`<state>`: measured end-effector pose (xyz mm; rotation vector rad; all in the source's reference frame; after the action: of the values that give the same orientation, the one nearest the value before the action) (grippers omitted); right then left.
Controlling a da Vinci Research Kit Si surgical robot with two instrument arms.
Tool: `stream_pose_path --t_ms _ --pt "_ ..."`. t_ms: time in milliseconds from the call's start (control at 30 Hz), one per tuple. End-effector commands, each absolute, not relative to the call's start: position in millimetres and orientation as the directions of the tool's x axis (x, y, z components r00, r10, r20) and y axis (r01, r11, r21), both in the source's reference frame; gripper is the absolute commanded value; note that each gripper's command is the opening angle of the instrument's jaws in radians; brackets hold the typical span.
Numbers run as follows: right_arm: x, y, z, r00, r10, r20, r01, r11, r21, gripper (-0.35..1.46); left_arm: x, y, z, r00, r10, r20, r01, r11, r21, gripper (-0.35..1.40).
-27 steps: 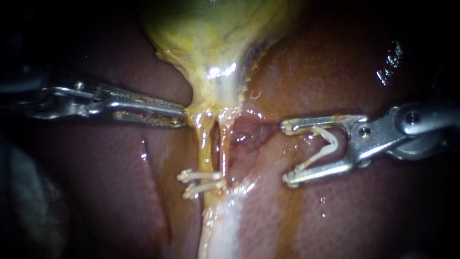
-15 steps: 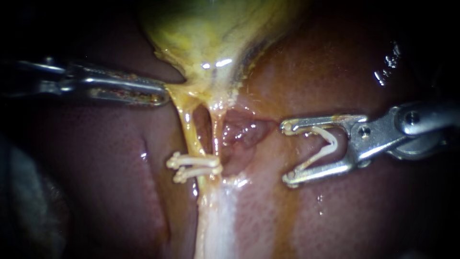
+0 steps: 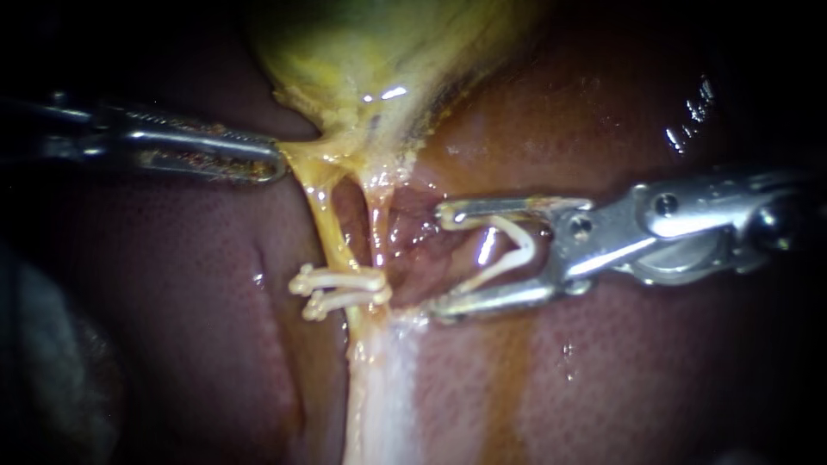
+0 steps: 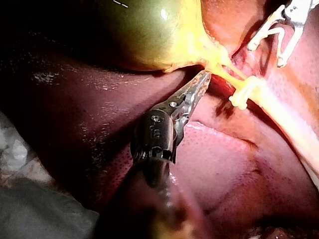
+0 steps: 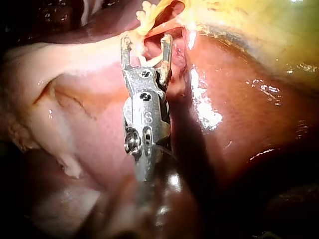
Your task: Clipping third clip left tube
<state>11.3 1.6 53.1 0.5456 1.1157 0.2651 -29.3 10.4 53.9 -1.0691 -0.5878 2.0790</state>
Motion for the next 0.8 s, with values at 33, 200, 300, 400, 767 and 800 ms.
stream_pose_path --t_ms 33,200,300,400,767,800 --pt "11.9 1.7 53.3 0.422 0.487 -0.764 0.055 0.828 0.558 0.50 -29.3 10.3 53.9 -0.401 0.764 -0.505 -0.388 -0.641 -0.663 -0.35" --pt "14.2 2.1 54.2 0.380 0.591 -0.712 0.029 0.761 0.648 0.50 -29.5 10.2 54.0 -0.401 0.764 -0.505 -0.389 -0.641 -0.662 -0.35" --pt "15.3 2.3 55.1 0.339 0.656 -0.674 0.009 0.714 0.700 0.50 -29.5 10.2 54.0 -0.401 0.764 -0.505 -0.389 -0.641 -0.662 -0.35" --pt "16.0 2.6 56.2 0.310 0.708 -0.635 -0.008 0.669 0.743 0.50 -29.5 10.2 54.0 -0.401 0.764 -0.505 -0.389 -0.641 -0.662 -0.35" --pt "16.2 2.7 60.5 0.310 0.752 -0.582 -0.034 0.621 0.783 0.50 -29.6 10.1 54.1 -0.401 0.764 -0.505 -0.390 -0.641 -0.661 -0.35" --pt "16.2 2.7 60.8 0.311 0.755 -0.577 -0.034 0.616 0.787 0.50 -29.6 10.1 54.1 -0.401 0.764 -0.505 -0.390 -0.641 -0.661 -0.35"
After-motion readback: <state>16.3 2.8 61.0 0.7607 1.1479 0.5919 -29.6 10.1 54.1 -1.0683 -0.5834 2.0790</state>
